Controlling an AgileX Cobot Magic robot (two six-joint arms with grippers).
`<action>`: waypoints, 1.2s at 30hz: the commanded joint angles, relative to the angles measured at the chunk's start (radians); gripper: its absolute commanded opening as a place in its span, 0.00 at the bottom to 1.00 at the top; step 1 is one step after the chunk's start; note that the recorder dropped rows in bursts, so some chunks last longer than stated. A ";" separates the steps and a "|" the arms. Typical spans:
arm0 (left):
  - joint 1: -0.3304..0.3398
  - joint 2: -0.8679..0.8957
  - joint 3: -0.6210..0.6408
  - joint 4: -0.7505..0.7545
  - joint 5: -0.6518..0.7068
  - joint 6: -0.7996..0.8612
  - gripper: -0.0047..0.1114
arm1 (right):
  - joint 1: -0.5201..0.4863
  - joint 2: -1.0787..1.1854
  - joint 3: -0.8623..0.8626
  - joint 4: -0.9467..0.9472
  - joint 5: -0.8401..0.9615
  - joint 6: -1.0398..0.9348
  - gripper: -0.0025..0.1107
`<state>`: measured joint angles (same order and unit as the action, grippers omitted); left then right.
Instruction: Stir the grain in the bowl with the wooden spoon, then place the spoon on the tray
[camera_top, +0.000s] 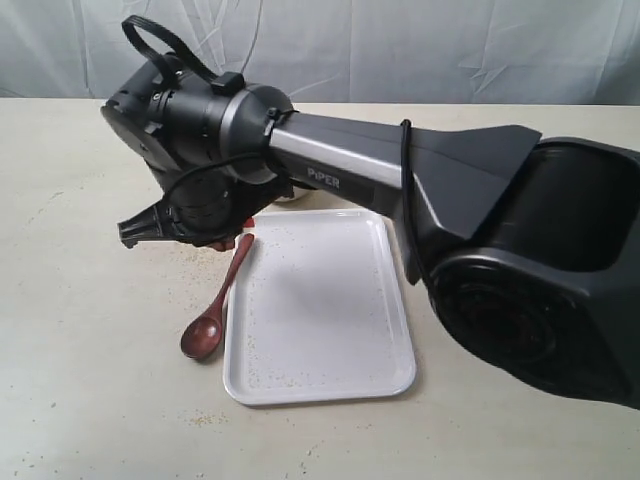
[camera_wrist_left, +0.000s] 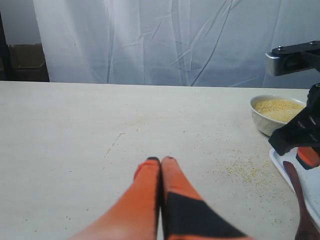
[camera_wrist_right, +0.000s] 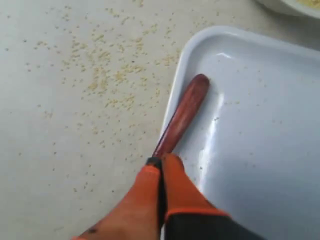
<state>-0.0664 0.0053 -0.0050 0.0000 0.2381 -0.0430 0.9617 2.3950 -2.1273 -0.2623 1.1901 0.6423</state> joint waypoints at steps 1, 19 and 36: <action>0.004 -0.005 0.005 0.000 -0.006 0.000 0.04 | -0.007 0.029 -0.001 -0.131 0.031 0.043 0.01; 0.004 -0.005 0.005 0.000 -0.006 0.000 0.04 | -0.003 0.119 -0.001 -0.177 -0.075 0.043 0.01; 0.004 -0.005 0.005 0.000 -0.006 0.000 0.04 | 0.050 0.108 -0.001 -0.171 -0.217 0.039 0.01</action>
<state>-0.0664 0.0053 -0.0050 0.0000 0.2381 -0.0430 1.0054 2.5176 -2.1273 -0.4284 0.9881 0.6837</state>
